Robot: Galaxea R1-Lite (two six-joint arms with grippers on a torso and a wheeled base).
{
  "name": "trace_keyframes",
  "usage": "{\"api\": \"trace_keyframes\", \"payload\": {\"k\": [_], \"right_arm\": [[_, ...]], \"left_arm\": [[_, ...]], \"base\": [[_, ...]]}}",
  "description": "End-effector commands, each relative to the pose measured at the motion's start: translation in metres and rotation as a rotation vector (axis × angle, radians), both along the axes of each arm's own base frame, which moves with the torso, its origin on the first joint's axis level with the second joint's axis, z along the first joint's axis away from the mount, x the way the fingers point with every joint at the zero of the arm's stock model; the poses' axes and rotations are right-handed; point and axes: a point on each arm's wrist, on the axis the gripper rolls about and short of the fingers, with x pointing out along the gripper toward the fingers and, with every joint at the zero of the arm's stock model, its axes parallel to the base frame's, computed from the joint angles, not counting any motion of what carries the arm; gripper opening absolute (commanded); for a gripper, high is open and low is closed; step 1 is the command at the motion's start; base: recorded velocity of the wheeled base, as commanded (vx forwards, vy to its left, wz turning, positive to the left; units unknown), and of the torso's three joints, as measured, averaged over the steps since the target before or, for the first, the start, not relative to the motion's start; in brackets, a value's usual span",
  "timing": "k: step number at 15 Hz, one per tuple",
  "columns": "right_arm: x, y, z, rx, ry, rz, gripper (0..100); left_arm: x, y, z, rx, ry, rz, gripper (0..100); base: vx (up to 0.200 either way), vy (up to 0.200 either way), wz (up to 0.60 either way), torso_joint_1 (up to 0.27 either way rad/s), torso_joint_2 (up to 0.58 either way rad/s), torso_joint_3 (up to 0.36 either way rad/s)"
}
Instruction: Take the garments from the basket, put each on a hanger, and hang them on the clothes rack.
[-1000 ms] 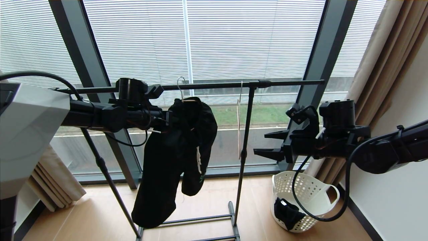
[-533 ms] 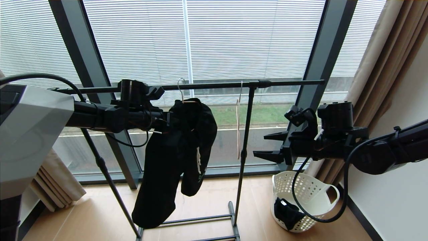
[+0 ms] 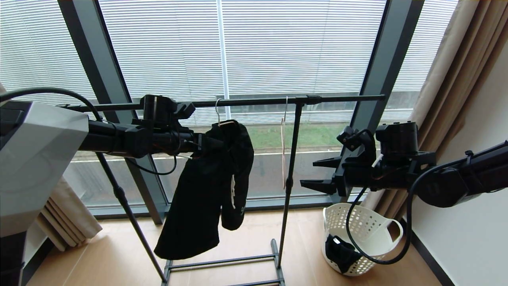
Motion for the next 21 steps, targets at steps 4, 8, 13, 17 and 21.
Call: {"api": "trace_keyframes", "payload": {"k": [4, 8, 13, 17, 21], "right_arm": [[-0.002, -0.001, 0.005, 0.003, -0.013, 0.0, 100], [-0.062, -0.019, 0.048, -0.031, -0.119, -0.121, 100], [-0.168, -0.049, 0.037, -0.086, -0.12, -0.228, 100], [-0.241, -0.072, 0.015, -0.129, -0.168, -0.36, 100], [-0.287, -0.085, -0.02, -0.159, -0.166, -0.425, 100]], "left_arm": [[-0.036, 0.006, 0.028, 0.004, -0.011, -0.005, 100], [-0.133, 0.026, 0.071, 0.007, -0.046, -0.003, 100], [-0.245, 0.051, 0.048, 0.086, -0.02, -0.016, 100], [-0.313, 0.066, 0.017, 0.144, -0.001, 0.079, 100], [-0.365, 0.076, -0.01, 0.168, -0.029, 0.138, 100]], "base": [[0.0, 0.0, 0.0, 0.0, 0.0, 0.0], [0.0, 0.0, 0.0, 0.0, 0.0, 0.0], [0.0, 0.0, 0.0, 0.0, 0.0, 0.0], [0.0, 0.0, 0.0, 0.0, 0.0, 0.0], [0.0, 0.0, 0.0, 0.0, 0.0, 0.0]]}}
